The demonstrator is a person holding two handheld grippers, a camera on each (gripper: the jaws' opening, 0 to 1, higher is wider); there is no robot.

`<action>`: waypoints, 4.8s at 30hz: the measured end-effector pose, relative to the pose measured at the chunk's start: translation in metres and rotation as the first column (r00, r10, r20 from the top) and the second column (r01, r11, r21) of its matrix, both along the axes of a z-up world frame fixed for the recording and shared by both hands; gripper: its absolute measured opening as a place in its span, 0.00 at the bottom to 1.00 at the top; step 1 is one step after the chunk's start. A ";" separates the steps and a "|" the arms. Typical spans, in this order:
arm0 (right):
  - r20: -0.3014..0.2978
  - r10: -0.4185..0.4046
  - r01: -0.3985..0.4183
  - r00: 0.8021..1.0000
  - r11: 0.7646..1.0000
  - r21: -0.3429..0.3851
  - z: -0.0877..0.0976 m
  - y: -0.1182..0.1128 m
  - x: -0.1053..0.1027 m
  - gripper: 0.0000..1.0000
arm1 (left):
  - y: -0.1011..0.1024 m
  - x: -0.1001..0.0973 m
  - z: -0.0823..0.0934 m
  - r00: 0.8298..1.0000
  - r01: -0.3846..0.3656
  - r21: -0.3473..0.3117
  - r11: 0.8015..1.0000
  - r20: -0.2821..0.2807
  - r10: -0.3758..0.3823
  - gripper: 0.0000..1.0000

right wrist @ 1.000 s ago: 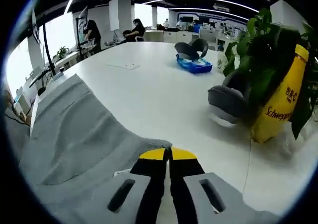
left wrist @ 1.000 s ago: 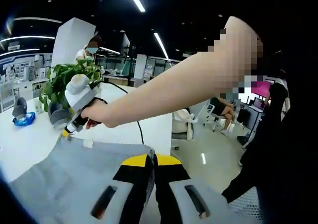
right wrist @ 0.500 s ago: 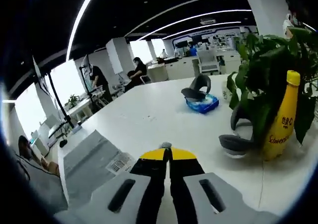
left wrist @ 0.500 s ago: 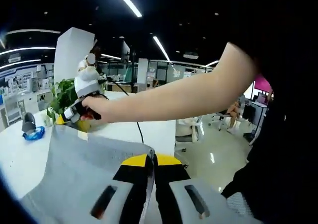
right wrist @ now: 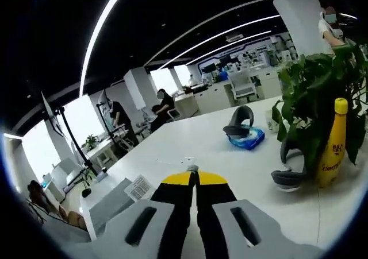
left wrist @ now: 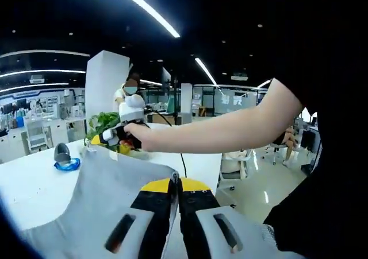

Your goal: Fold the towel on the table until its edges align and the towel forms a compact rectangular stack.

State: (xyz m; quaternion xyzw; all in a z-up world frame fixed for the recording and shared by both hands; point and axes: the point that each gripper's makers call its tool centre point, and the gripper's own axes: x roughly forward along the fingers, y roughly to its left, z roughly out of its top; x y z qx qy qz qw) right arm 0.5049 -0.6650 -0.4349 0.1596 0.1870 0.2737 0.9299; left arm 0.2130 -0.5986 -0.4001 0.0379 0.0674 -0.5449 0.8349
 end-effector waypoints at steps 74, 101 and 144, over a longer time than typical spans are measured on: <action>-0.096 0.209 -0.183 0.973 0.956 0.231 0.054 0.284 0.010 0.00 | 0.315 0.010 0.018 0.942 -0.332 -0.215 0.919 -0.121 0.312 0.03; -0.218 0.353 -0.260 0.910 0.895 0.362 0.016 0.379 0.011 0.00 | 0.412 0.016 -0.047 0.803 -0.587 -0.078 0.806 -0.186 0.567 0.03; -0.346 0.336 -0.068 0.876 0.797 0.600 -0.061 0.434 0.008 0.00 | 0.477 0.018 -0.138 0.605 -0.769 -0.007 0.639 -0.333 0.724 0.03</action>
